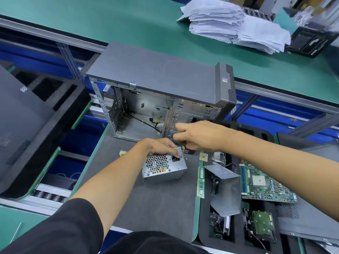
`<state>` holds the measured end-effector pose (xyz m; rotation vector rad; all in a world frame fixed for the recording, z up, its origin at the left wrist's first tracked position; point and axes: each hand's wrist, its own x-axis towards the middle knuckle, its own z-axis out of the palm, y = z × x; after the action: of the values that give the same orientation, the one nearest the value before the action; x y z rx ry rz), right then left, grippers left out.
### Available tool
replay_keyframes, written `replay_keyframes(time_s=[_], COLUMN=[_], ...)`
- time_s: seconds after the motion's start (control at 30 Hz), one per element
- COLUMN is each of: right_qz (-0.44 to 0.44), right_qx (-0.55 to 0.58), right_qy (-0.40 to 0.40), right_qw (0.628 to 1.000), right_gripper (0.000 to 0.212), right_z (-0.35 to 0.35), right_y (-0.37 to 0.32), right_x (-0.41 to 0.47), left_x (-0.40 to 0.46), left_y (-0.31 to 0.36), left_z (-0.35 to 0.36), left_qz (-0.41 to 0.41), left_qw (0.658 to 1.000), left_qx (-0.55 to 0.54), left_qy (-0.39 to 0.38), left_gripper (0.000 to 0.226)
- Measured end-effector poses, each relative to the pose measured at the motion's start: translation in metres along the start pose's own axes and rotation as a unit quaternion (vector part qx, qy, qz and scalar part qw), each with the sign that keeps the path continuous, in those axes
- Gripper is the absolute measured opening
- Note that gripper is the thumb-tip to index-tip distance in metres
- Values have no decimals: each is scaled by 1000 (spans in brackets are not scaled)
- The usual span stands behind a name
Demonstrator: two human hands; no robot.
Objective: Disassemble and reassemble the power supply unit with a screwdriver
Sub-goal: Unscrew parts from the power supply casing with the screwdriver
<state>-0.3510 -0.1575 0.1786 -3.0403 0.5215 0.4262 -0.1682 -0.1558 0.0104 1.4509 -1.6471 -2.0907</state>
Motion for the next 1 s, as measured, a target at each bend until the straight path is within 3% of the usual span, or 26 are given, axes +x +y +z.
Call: replay_keyframes(time_s=[0.1,0.3,0.4,0.47,0.7,0.87,0.93,1.0], right_qz=[16,22,4,-16,29,41,36,26], right_qx=[-13,-7,44,56,29,32,31,35], right_qy=[6,-10,-33,-43,-7,6,7,8], right_qw=[1000,1000,998,997,999,999,999,999], right_gripper=[8,12,37,50,27,25,27,29], right_z=[2,0,-3,-3,4,6,6,5], right_y=[0,-3,-5,-6,2,2,2,3], right_x=[2,2,3,3,6,6,5,3], left_x=[-1,2,2,3,0,-1,0,0], left_y=[1,0,-1,-3,1,3,2,2], left_z=[1,1,0,-1,1,-1,-2,-4], left_qz=[4,-3,-2,7,2,-25,-21,-17], left_qw=[1000,1000,1000,1000,1000,1000,1000,1000], left_qx=[-4,-4,-5,0,3,18,21,22], left_qy=[-6,-4,16,26,-20,-6,2,-1], left_gripper=[6,12,2,16,7,15,28,25])
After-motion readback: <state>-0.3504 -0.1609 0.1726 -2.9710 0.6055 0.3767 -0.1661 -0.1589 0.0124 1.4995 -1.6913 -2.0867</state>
